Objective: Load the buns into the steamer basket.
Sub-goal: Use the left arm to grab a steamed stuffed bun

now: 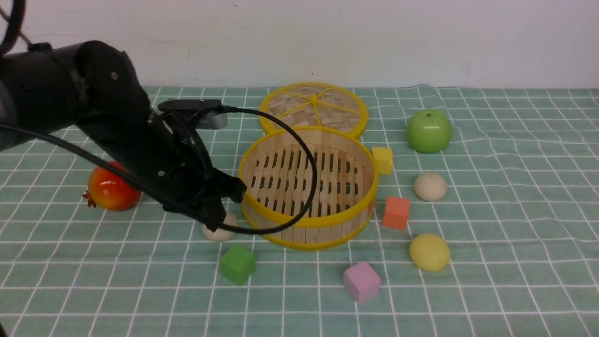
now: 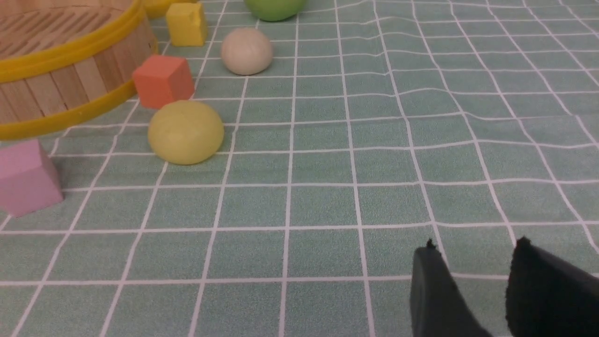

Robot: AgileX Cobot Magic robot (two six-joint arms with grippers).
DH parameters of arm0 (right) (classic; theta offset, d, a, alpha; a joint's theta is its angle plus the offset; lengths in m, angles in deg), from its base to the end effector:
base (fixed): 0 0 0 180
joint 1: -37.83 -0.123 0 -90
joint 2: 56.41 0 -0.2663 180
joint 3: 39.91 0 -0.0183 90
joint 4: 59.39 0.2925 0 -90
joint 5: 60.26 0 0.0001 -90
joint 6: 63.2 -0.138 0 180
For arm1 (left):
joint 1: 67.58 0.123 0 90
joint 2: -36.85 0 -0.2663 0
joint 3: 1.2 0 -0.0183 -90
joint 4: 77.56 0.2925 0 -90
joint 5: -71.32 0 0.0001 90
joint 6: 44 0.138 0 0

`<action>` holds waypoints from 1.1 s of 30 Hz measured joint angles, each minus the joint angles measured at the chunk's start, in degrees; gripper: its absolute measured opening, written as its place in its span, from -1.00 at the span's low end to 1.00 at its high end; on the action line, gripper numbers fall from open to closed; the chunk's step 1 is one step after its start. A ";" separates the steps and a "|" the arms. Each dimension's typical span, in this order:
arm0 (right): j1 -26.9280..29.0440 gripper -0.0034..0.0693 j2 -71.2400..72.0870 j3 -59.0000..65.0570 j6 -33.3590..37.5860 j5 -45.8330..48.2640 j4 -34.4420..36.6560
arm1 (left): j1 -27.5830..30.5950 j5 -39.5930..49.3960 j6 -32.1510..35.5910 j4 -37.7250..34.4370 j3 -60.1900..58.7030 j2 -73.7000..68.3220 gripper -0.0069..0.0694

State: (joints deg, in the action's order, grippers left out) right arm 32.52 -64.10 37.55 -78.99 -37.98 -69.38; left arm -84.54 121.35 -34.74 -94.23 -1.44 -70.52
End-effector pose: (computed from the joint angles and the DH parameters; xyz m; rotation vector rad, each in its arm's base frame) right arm 0.1577 0.0055 0.1610 0.0654 1.8687 0.0812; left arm 0.3906 -0.1508 0.1827 0.4293 2.7119 -0.3940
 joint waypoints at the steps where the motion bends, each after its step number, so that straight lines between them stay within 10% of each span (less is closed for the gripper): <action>1: 0.00 -0.25 0.00 0.00 0.00 0.00 0.00 | 0.00 -0.66 0.05 0.69 1.11 -1.15 -0.85; 7: 0.00 -0.25 0.00 0.00 0.00 0.00 0.00 | 0.00 -3.08 0.05 7.40 4.50 -5.94 -0.83; 20: 0.00 -0.25 0.00 0.00 0.00 0.00 0.00 | 0.00 -9.98 0.05 11.36 6.35 -13.52 -0.09; 33: 0.00 -0.25 0.00 0.00 0.00 0.00 0.00 | 0.00 -11.79 -0.18 12.28 6.46 -16.06 -0.23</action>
State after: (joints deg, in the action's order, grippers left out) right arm 32.52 -64.10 37.55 -78.99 -37.98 -69.38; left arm -84.54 109.56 -34.92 -81.95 5.02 -86.58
